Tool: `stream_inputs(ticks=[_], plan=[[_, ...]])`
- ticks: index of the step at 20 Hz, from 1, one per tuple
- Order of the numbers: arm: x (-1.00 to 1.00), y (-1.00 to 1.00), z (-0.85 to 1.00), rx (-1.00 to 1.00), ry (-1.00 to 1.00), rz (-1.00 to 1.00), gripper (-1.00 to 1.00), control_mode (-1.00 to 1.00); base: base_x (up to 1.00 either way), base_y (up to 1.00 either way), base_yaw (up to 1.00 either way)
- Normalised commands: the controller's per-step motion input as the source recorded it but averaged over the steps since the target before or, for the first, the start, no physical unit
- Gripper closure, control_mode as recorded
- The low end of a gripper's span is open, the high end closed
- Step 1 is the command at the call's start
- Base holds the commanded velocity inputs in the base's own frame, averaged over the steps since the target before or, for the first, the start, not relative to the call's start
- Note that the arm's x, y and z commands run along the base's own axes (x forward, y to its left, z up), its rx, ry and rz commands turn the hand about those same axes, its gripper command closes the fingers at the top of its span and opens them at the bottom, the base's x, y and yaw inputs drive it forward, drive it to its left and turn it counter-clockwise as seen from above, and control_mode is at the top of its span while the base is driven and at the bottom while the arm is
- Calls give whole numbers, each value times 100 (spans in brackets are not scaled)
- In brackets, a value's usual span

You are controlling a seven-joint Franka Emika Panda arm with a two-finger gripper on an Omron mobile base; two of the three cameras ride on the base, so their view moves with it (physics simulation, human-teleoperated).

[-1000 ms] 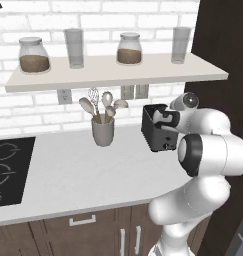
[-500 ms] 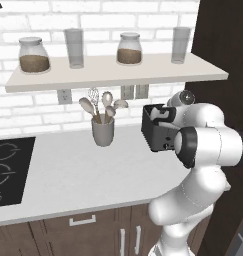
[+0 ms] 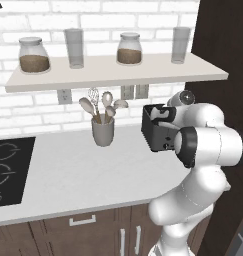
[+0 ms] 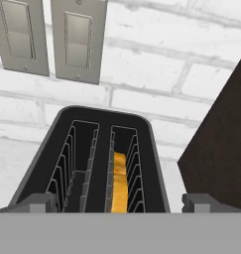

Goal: Start the toaster. Once the lever pops up, take the bread to the plate on the dining counter.

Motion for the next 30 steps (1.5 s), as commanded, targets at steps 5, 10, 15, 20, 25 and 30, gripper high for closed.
stream_inputs(ticks=[5,10,15,20,25,30], plan=[[0,0,0,0,0,0,-100,-100,0,0,0],[0,0,0,0,0,0,-100,-100,0,0,0],[0,0,0,0,0,0,-100,-100,0,0,0],[0,0,0,0,0,0,-100,-100,0,0,0],[0,0,0,0,0,0,-100,-100,0,0,0],[0,0,0,0,0,0,-100,-100,0,0,0]])
